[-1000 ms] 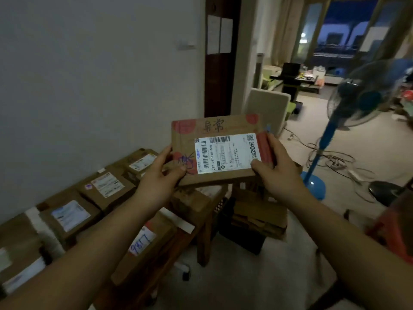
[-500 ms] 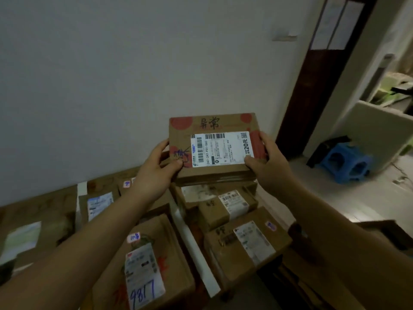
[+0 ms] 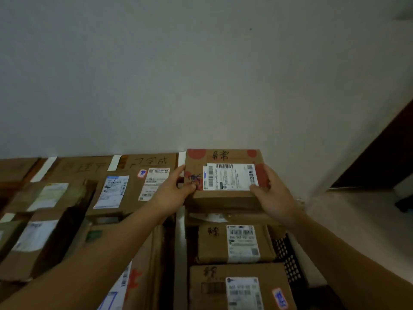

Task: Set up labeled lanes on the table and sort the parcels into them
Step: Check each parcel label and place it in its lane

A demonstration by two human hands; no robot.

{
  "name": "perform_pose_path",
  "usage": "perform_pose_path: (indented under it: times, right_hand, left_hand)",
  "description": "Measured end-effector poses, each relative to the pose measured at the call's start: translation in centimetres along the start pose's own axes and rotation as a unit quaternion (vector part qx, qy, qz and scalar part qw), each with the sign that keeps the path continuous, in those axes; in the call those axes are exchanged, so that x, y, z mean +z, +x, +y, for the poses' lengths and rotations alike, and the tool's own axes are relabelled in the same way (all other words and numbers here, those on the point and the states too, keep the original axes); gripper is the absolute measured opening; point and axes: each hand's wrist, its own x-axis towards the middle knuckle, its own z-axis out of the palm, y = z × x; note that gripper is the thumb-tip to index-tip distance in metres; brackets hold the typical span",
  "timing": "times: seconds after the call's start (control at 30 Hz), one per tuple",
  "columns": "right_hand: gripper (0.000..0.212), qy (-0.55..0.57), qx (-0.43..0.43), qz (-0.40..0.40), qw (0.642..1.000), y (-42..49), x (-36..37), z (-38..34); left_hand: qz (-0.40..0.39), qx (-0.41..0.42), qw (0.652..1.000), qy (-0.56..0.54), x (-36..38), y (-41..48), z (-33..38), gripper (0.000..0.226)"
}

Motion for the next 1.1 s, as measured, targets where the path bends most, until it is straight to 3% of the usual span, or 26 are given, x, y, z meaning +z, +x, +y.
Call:
perform_pose_path:
  times: [0.27, 0.43, 0.63, 0.8, 1.1]
  right_hand:
    - [0.065, -0.022, 0.014, -0.068, 0.997, 1.3, -1.1, 4.6]
    - [0.066, -0.006, 0.021, -0.074, 0.997, 2.0, -0.9, 4.8]
    - [0.059, -0.088, -0.030, -0.106, 0.990, 0.7, -1.0, 5.1]
    - [0.063, -0.135, -0.047, -0.116, 0.983, 0.6, -0.9, 4.3]
    - [0.067, -0.191, -0.066, -0.146, 0.968, 1.3, -1.3, 3.2]
  left_hand:
    - [0.017, -0.069, 0.997, 0.040, 4.6, -0.3, -1.1, 0.067]
    - [0.038, -0.063, 0.996, 0.052, 5.3, -0.2, -0.9, 0.062]
    - [0.029, -0.038, 0.993, 0.107, 4.7, -1.3, -1.5, 0.066]
    - [-0.007, -0.024, 0.956, 0.293, 4.4, -1.3, -2.4, 0.059]
    - [-0.008, -0.038, 0.953, 0.300, 3.4, -1.1, -2.5, 0.061]
